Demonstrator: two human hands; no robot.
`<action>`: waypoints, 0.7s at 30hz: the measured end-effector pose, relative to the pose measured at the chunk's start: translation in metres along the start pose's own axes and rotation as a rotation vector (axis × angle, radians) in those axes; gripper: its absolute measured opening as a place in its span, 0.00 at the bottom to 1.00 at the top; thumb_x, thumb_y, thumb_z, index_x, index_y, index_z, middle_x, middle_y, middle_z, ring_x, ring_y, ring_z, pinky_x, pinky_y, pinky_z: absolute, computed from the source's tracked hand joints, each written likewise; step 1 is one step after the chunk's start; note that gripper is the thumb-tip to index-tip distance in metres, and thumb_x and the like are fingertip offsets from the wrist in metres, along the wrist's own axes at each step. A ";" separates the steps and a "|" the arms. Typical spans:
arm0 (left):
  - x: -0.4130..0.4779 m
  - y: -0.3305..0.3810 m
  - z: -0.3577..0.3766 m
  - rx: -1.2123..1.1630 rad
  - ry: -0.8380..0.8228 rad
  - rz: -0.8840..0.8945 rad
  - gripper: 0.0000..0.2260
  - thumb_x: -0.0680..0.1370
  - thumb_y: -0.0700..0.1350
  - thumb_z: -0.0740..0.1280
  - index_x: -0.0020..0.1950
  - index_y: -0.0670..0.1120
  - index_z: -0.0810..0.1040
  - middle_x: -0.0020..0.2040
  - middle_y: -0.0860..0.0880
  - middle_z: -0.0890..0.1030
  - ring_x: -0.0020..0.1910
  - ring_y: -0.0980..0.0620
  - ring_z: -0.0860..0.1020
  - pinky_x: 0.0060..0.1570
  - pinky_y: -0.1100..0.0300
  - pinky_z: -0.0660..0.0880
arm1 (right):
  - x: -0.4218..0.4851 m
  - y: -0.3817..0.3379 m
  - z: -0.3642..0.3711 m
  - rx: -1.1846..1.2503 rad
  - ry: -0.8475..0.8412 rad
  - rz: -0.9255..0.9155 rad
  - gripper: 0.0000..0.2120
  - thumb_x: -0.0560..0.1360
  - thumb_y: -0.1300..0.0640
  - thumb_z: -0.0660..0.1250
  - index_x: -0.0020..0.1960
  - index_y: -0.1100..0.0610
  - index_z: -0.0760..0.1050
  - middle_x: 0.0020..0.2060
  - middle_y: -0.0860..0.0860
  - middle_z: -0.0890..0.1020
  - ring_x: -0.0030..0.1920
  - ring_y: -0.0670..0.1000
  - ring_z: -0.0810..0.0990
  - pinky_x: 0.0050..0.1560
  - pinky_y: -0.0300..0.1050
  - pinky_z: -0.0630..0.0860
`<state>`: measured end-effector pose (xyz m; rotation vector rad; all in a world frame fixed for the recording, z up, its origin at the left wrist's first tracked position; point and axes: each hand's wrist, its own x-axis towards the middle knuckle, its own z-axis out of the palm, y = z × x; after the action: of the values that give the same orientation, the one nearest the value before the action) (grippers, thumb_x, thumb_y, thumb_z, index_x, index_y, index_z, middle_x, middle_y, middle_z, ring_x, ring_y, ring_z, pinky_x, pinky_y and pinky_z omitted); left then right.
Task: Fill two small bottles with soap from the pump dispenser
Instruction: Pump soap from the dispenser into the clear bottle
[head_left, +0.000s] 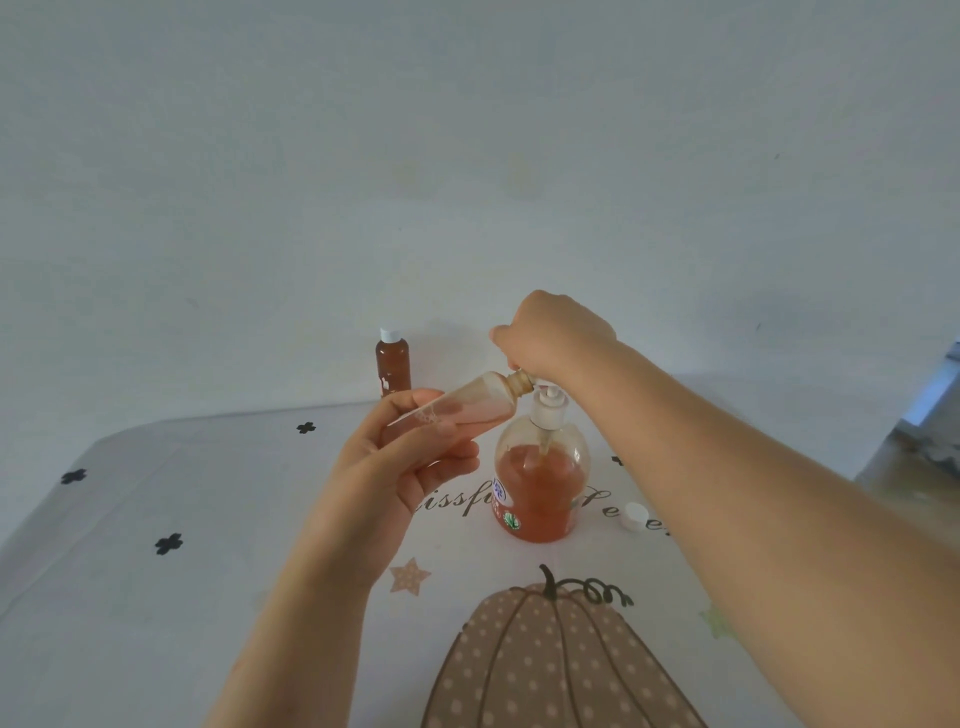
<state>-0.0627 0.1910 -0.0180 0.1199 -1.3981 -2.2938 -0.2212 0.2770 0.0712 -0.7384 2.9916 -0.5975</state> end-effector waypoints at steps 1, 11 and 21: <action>0.000 -0.001 0.000 -0.005 -0.005 0.001 0.17 0.67 0.36 0.72 0.54 0.40 0.76 0.46 0.40 0.84 0.39 0.44 0.82 0.42 0.57 0.80 | 0.000 0.000 0.001 0.002 -0.002 0.007 0.12 0.77 0.56 0.61 0.47 0.57 0.83 0.35 0.50 0.81 0.31 0.51 0.76 0.32 0.41 0.65; 0.004 -0.008 -0.008 0.040 -0.008 -0.014 0.12 0.68 0.37 0.70 0.51 0.42 0.79 0.46 0.39 0.83 0.39 0.45 0.82 0.43 0.56 0.81 | 0.005 0.007 0.017 0.039 0.009 0.005 0.14 0.78 0.54 0.59 0.46 0.56 0.83 0.37 0.50 0.84 0.34 0.51 0.78 0.32 0.42 0.65; 0.003 -0.009 -0.009 0.030 -0.019 -0.016 0.13 0.69 0.37 0.70 0.53 0.40 0.77 0.48 0.38 0.83 0.39 0.44 0.82 0.43 0.55 0.81 | 0.005 0.009 0.019 0.056 0.006 0.009 0.13 0.77 0.54 0.61 0.47 0.56 0.83 0.40 0.51 0.84 0.37 0.53 0.79 0.33 0.42 0.66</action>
<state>-0.0660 0.1855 -0.0299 0.1198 -1.4460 -2.2935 -0.2280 0.2753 0.0509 -0.7213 2.9683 -0.6818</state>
